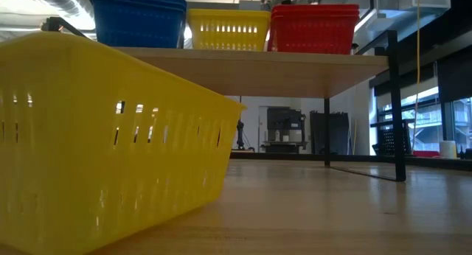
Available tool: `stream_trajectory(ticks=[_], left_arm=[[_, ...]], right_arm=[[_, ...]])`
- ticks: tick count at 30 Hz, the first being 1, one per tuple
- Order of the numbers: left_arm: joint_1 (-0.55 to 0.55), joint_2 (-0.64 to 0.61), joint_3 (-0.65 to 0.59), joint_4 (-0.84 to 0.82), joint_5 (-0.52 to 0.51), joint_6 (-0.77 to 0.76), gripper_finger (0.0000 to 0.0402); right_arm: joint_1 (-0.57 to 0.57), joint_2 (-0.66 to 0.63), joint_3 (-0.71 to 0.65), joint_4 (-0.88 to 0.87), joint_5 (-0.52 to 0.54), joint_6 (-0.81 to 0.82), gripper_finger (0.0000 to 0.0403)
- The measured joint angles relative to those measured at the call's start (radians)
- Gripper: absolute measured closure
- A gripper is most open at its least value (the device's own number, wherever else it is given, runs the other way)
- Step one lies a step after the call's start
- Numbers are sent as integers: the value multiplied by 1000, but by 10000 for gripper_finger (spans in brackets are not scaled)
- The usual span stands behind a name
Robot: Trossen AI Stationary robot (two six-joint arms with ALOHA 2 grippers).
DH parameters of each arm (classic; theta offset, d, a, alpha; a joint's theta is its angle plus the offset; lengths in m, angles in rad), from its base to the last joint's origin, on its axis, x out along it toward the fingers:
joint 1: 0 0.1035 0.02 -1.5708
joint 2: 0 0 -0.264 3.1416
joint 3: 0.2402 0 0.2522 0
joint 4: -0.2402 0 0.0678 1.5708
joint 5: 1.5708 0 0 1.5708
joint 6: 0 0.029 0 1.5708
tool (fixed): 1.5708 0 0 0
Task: Stack baskets on shelf by color
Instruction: Stack the yellow bin on top of the stacked yellow bins on the shelf
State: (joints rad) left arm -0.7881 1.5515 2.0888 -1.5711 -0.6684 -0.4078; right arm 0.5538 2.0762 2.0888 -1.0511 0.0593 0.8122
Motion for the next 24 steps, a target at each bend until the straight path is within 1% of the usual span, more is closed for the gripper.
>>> stream_trajectory(ticks=[4,8,15,24], left_arm=[[-26,-1,0,0,-1,40,347],[-63,-12,0,0,-1,59,347],[-103,-28,0,0,0,63,347],[-145,-39,0,0,1,63,347]], right_arm=[[-5,43,0,72,34,19,284],[-4,92,0,134,80,-2,284],[-4,150,0,164,107,26,284],[-20,154,0,181,259,103,284]])
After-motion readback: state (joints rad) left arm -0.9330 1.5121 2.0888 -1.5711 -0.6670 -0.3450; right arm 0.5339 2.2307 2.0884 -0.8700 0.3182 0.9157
